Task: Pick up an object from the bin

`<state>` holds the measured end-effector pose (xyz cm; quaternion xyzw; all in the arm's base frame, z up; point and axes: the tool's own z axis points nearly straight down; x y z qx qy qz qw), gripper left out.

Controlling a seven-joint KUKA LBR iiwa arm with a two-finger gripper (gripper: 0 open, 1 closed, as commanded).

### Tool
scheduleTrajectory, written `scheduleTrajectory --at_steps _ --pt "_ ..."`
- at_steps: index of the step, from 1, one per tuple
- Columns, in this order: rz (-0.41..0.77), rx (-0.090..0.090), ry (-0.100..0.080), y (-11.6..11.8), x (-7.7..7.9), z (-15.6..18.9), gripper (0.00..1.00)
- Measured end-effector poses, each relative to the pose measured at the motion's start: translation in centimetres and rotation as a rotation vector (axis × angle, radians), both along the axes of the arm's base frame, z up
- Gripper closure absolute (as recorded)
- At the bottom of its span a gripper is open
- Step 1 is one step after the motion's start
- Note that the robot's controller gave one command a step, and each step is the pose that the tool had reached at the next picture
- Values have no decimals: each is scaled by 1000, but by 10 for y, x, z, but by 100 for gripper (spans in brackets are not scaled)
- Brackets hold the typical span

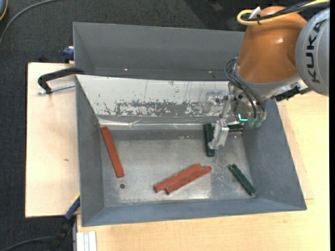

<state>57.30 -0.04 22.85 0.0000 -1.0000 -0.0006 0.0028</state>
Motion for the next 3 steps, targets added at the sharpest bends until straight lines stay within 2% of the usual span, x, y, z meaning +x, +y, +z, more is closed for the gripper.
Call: scheduleTrajectory --at_steps 1,2,3 --pt "219 1 1 -38 -37 -142 0" --pt "275 6 -3 42 -62 -159 0" --pt "267 1 -6 36 -60 -158 100"
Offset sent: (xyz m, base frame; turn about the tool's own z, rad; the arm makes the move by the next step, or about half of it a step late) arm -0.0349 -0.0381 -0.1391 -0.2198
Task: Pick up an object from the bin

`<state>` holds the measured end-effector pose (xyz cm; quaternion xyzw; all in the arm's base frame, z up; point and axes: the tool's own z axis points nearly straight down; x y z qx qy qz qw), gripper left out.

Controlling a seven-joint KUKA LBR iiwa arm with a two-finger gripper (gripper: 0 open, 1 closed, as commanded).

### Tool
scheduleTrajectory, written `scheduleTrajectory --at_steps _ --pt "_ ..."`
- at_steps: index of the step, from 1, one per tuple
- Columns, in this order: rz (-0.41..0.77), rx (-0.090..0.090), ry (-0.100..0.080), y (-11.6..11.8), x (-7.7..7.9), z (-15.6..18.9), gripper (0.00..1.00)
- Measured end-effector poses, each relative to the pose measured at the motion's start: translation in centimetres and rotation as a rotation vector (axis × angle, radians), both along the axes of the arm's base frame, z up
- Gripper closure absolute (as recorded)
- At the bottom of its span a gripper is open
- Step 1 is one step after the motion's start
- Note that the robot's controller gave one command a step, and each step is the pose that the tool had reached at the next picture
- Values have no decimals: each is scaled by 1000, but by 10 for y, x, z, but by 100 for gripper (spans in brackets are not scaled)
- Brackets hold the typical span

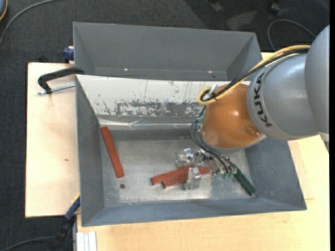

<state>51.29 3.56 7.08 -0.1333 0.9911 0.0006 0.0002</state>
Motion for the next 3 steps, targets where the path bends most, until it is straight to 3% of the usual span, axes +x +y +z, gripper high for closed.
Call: scheduleTrajectory --at_steps 1,2,3 --pt "35 1 -13 9 4 109 100" --pt "28 0 -18 -10 49 198 100" --pt "191 0 -1 -3 31 188 100"
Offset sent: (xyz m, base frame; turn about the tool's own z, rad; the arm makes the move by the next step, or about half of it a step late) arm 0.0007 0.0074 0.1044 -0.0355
